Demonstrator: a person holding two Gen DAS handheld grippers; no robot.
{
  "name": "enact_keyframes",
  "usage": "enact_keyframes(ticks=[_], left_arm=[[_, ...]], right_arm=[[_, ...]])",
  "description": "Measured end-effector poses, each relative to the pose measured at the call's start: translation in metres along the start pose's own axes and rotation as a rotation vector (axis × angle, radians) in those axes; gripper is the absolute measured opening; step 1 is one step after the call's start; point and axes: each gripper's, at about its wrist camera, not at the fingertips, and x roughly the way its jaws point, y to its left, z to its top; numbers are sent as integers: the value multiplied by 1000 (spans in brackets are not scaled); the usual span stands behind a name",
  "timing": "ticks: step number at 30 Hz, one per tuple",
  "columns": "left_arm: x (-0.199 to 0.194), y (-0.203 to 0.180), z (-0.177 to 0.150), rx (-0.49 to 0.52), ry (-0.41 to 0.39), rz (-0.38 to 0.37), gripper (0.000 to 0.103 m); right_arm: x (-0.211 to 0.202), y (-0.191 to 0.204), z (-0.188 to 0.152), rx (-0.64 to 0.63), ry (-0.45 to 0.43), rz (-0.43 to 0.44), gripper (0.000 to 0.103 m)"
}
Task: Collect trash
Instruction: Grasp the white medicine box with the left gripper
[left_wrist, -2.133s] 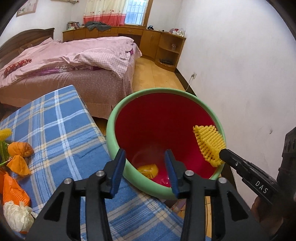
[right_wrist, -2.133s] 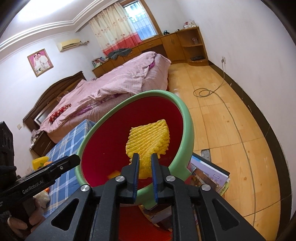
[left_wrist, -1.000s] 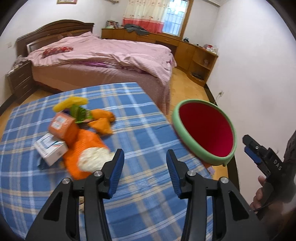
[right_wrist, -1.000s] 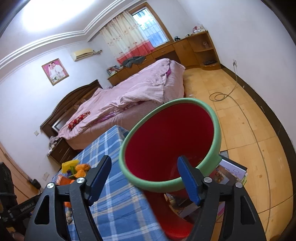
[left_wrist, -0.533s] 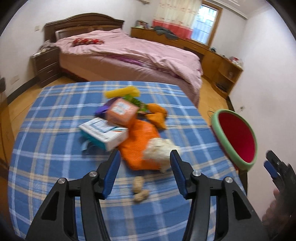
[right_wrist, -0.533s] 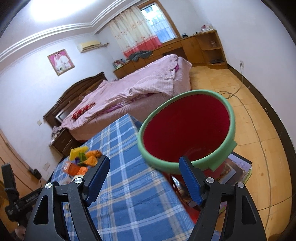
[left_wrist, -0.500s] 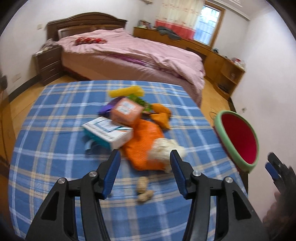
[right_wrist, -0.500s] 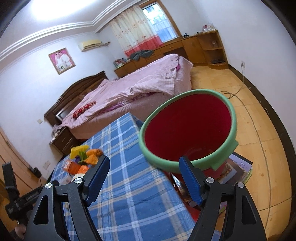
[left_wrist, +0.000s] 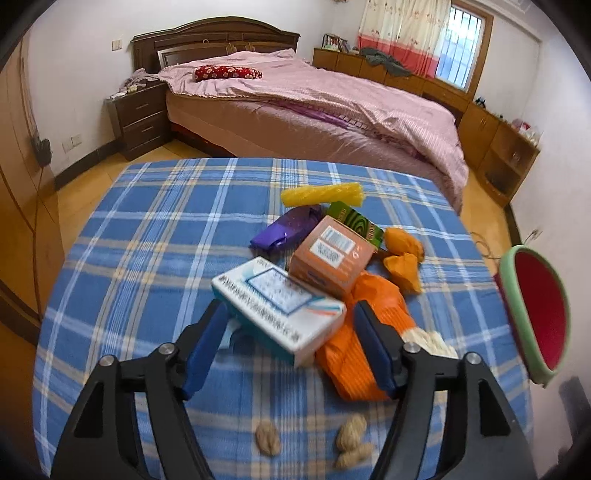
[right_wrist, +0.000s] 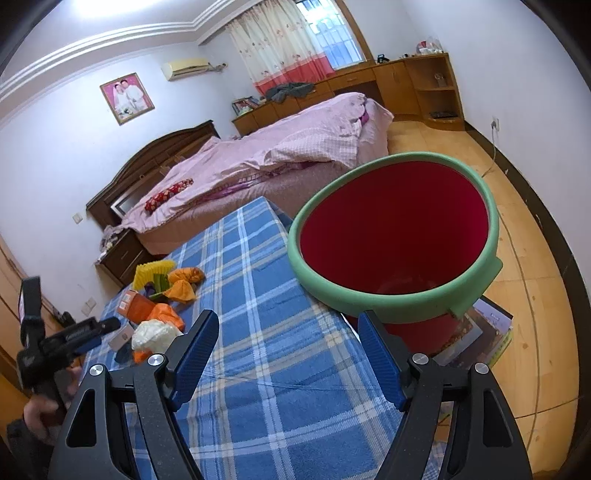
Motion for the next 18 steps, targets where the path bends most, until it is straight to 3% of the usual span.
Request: enact_keyframes(ticks=[8, 18], left_arm=[[25, -1, 2, 20, 54, 72, 72], [20, 50, -10, -12, 90, 90, 72]], right_arm=[[5, 7, -1, -25, 11, 1, 79], [17, 20, -6, -52, 39, 39, 79]])
